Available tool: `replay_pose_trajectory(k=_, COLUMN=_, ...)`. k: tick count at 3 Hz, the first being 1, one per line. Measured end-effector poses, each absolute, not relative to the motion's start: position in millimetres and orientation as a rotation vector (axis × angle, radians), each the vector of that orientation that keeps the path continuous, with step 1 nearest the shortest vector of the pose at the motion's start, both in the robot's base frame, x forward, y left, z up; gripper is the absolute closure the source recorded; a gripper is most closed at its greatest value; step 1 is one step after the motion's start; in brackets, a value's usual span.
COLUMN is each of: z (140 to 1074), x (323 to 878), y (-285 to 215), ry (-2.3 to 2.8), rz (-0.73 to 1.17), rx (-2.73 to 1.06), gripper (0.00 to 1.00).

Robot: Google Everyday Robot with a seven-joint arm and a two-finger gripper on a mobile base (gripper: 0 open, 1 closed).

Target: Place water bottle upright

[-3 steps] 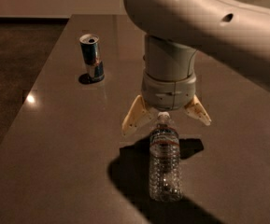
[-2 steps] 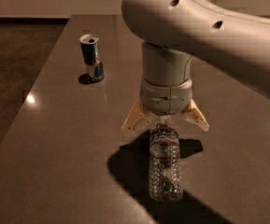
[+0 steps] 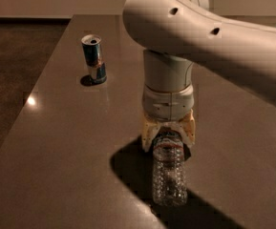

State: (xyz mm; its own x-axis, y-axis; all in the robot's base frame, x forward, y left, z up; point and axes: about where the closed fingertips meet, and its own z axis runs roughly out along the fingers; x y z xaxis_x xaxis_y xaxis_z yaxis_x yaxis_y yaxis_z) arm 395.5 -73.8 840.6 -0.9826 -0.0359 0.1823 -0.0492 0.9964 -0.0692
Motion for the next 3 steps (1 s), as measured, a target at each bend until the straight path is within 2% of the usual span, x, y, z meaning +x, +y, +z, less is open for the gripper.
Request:
replay_pose_trajectory(k=1, z=850, x=397, y=-69, ry=-2.985, rz=0.102, rx=0.095, gripper=0.68)
replay_pose_trajectory(k=2, z=872, x=404, y=-62, ry=-3.054, rz=0.082, rx=0.160, gripper=0.91)
replay_pose_trajectory(k=3, z=903, x=416, y=-54, ry=-3.128, rz=0.054, rx=0.292, gripper=1.00)
